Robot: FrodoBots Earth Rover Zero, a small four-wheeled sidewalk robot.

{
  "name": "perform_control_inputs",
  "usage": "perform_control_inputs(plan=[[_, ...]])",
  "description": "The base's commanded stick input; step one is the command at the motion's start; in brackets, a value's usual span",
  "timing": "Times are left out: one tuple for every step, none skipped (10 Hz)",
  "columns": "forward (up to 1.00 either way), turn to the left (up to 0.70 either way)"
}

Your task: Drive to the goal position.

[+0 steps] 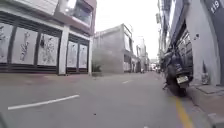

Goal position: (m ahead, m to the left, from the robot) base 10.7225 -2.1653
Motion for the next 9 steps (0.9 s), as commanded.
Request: perform_control_inputs(plan=[[1.00,-0.40],[1.00,-0.40],[1.00,-0.40],[1.00,-0.40],[1.00,-0.40],[1.00,-0.40],[1.00,-0.40],[1.00,-0.37],[1.00,-0.04]])
